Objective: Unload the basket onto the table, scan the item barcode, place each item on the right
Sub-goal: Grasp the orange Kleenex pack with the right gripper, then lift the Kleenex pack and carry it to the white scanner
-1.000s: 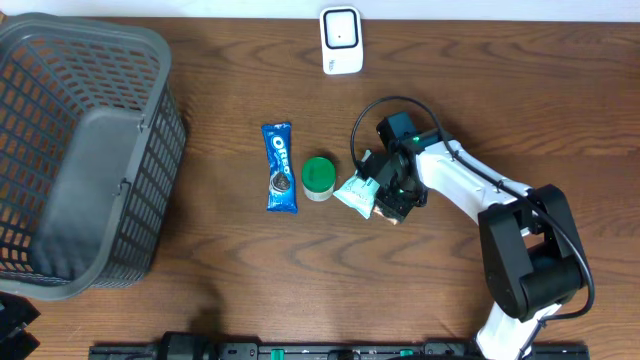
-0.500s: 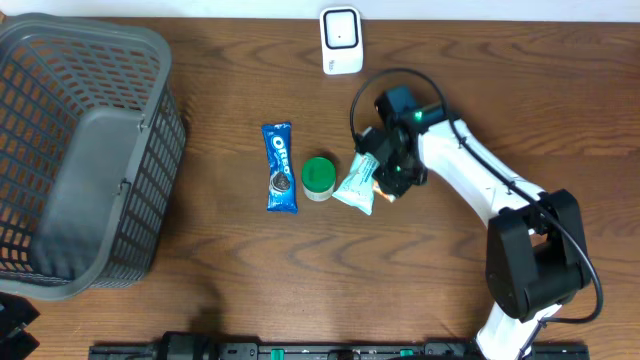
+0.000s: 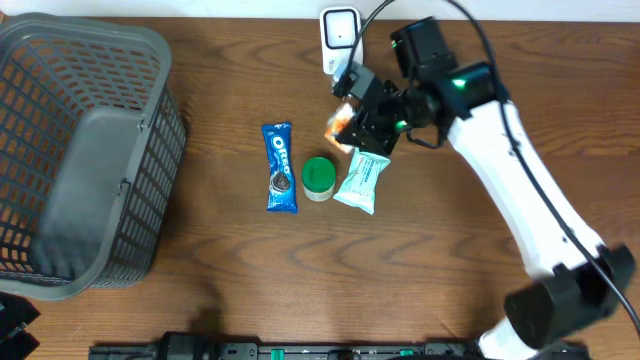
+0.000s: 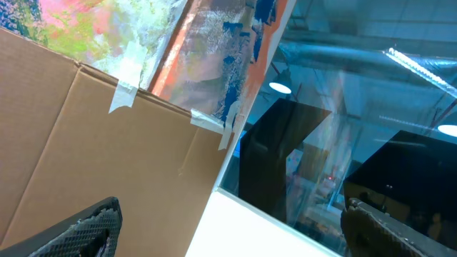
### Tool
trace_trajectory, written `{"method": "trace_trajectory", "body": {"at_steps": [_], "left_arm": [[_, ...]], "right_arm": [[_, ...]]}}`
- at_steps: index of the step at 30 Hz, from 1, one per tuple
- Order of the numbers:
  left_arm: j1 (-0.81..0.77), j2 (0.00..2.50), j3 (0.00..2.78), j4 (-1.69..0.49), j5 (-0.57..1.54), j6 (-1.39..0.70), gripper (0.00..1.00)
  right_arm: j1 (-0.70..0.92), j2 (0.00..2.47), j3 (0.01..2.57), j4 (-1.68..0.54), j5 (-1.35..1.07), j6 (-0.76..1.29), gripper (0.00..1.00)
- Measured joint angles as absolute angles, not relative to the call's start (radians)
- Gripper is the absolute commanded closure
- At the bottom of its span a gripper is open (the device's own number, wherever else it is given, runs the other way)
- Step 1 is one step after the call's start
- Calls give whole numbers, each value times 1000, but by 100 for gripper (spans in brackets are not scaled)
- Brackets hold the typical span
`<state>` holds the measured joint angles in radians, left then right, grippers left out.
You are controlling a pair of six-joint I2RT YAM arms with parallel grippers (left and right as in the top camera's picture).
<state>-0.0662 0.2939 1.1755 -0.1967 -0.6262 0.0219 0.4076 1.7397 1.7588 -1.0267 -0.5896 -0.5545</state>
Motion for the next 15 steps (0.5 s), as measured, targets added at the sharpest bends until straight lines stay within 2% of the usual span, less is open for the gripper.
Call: {"method": "trace_trajectory", "body": {"at_steps": [6,9,15], "left_arm": [[-66,294,1176,-197,-626,22,2],[-66,294,1176,-197,-626,22,2],[-66,294,1176,-194,-626,22,2]], "right_arm": [[408,1601,1768,-1008,-788,-741,63],[408,1548,1769,-1058,-908,-903,61],[408,1520,1770,-1102,-960,-1074,60]]}}
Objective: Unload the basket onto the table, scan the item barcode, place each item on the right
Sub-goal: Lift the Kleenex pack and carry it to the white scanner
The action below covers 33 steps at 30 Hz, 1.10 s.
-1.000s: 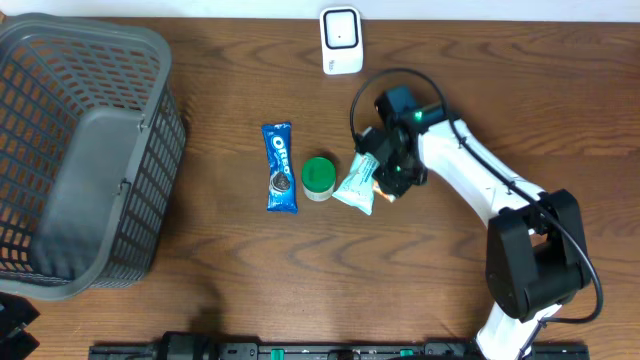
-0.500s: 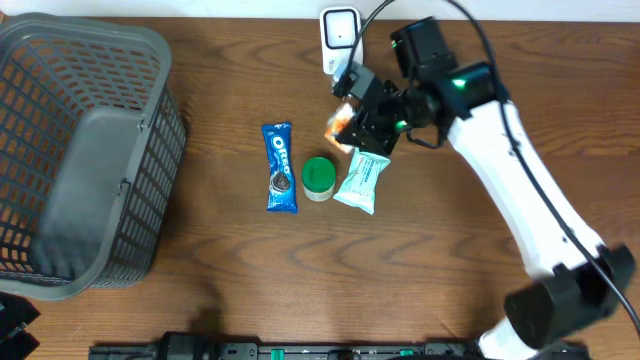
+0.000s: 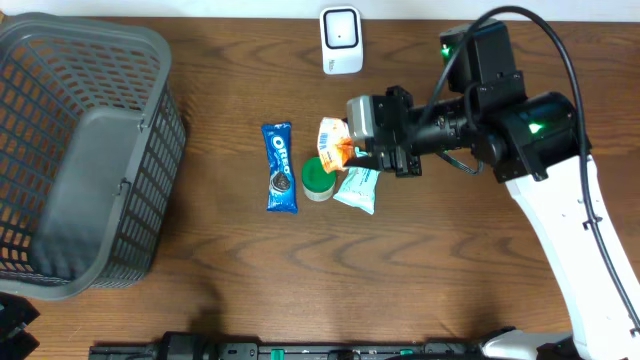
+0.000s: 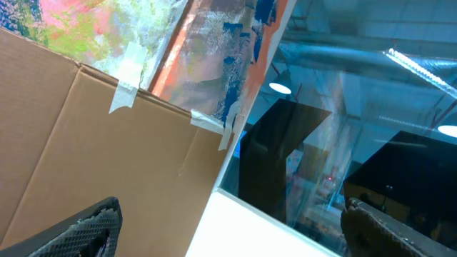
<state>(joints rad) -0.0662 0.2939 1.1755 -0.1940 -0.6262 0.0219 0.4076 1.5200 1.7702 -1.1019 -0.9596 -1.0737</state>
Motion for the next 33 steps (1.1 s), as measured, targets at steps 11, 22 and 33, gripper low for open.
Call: {"method": "trace_trajectory", "body": {"at_steps": [11,22,33], "left_arm": [[-66,294,1176,-179,-626,22,2],[-66,294,1118,-157,-626,-45,2],[-66,297,1097,-145,-623,-57,2]], "right_arm": [[408,1503,1770,-1087,-983,-1093,67],[408,1631,1773,-786,-908,-692,65],[340,1987,1771,50,-831,188,58]]}}
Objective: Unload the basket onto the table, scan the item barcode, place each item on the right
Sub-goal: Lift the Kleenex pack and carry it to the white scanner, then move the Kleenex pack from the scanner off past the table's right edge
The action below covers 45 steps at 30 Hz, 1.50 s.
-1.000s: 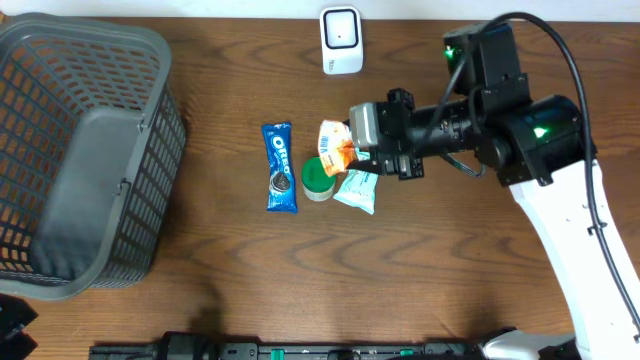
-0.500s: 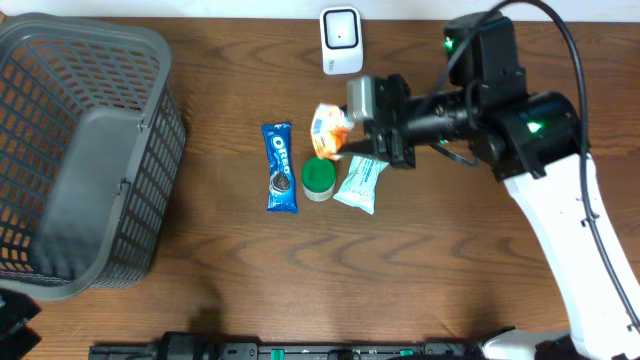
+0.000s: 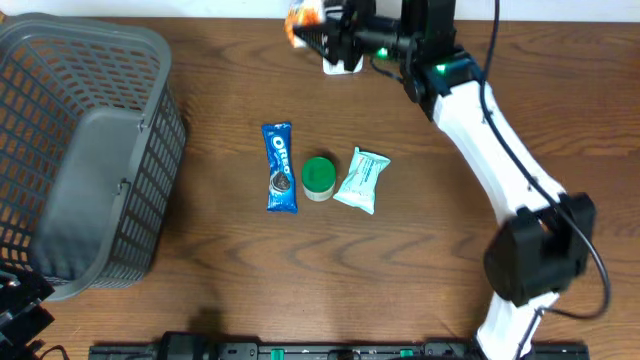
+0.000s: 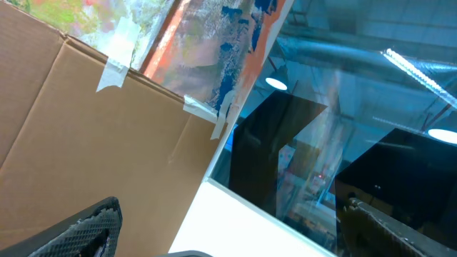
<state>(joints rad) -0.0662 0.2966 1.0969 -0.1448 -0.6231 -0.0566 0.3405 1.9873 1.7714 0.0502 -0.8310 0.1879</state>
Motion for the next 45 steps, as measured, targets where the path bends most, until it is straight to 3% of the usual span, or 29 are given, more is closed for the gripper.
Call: {"method": "trace_trajectory", "body": {"at_steps": [6,8,11,13,17,20,26,45], "left_arm": [[-66,297,1097,-145,-623,-57,2],[-66,297,1096,-145,-623,-57,2],[-66,297,1094,-144,-623,-57,2],[-66,297,1087,-133,-623,-57,2],[-66,297,1064,-122,-622,-57,2],[-66,297,1055,-122,-622,-57,2],[-66,311,1054,-110,-623,-57,2],[-66,505,1054,-100,-622,-57,2]], "right_arm": [[274,2114,1772,238,-813,828,65],[255,2150,1772,260,-803,1050,72],[239,2206,1772,293,-777,1341,72],[241,2252,1772,355,-761,1517,67],[258,2348,1772,577,-696,1775,66],[268,2384,1772,629,-630,1885,70],[276,2433,1772,644,-488,2008,66],[318,2519,1772,645,-212,2043,58]]}}
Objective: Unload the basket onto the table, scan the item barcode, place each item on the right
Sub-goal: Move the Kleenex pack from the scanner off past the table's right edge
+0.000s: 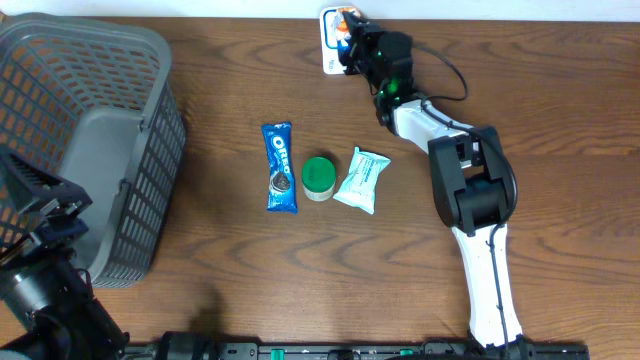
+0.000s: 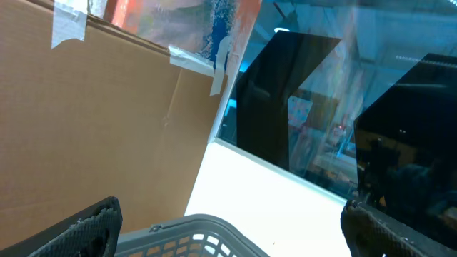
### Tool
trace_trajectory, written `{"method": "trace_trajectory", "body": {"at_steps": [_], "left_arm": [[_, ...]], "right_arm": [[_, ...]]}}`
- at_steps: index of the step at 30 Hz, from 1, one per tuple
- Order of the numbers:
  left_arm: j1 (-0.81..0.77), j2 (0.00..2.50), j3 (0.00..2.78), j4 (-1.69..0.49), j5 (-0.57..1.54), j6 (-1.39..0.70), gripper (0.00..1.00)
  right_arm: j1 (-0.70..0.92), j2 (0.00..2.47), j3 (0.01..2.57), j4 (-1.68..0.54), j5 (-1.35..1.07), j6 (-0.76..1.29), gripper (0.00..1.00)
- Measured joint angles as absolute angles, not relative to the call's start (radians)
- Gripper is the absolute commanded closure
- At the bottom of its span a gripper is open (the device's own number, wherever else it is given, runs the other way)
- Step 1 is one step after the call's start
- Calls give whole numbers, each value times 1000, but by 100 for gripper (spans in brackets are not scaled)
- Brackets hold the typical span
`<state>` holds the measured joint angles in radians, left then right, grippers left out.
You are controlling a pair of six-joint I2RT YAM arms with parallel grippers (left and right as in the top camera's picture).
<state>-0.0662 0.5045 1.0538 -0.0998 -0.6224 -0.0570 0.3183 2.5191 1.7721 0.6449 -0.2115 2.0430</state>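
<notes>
The white barcode scanner (image 1: pixel 331 42) stands at the table's far edge. Right against its face is a small orange snack packet (image 1: pixel 345 16), and my right gripper (image 1: pixel 358 38) is shut on it, with the arm stretched low across the table. My left gripper (image 2: pixel 228 227) is open, its fingertips (image 2: pixel 78 232) far apart with nothing between them. It hovers at the lower left beside the grey basket (image 1: pixel 150 45). In the left wrist view only the basket's rim (image 2: pixel 193 223) shows.
On the middle of the table lie a blue Oreo pack (image 1: pixel 280 167), a green-lidded can (image 1: pixel 318 177) and a pale teal packet (image 1: pixel 361 180) in a row. The tall basket fills the left side. The right arm's base sits at the front right.
The right gripper with the orange packet was at the far edge left of the scanner and is now at the scanner's face. The left arm has risen into the overhead view beside the basket.
First the right gripper held the orange packet just above the teal packet. Then it held it over the green can. Later it was at the table's far edge by the scanner, and now it is against the scanner. The left arm stayed low until now.
</notes>
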Motion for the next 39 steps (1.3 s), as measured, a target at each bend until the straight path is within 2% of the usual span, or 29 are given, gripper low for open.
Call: {"method": "trace_trajectory", "body": {"at_steps": [11,14,17,23,27,31,35,37,38,39], "left_arm": [[-66,516,1054,-100,-622,-57,2],[-66,516,1054,-100,-622,-57,2],[-66,516,1053,-100,-622,-57,2],[-66,516,1053,-98,-623,-57,2],[-66,516,1053,-98,-623,-57,2],[-66,516,1053,-97,-622,-57,2],[-66,517,1053,-96,-622,-57,2],[-66,517,1053,-96,-622,-57,2],[-66,518,1052,-97,-623,-57,2],[-66,519,1052,-98,-623,-57,2]], "right_arm": [[340,2519,1772,610,-205,2045,55],[340,2520,1772,618,-207,2045,57],[339,2520,1772,632,-234,2047,64],[302,2525,1772,939,-388,1949,65],[233,2518,1774,948,-505,1844,71],[154,2476,1774,719,-593,1655,74],[91,2342,1769,233,-602,1350,75],[64,2251,1770,-18,-550,1195,75],[39,2152,1770,-229,-466,1054,75],[30,2125,1777,-278,-433,1029,76]]}}
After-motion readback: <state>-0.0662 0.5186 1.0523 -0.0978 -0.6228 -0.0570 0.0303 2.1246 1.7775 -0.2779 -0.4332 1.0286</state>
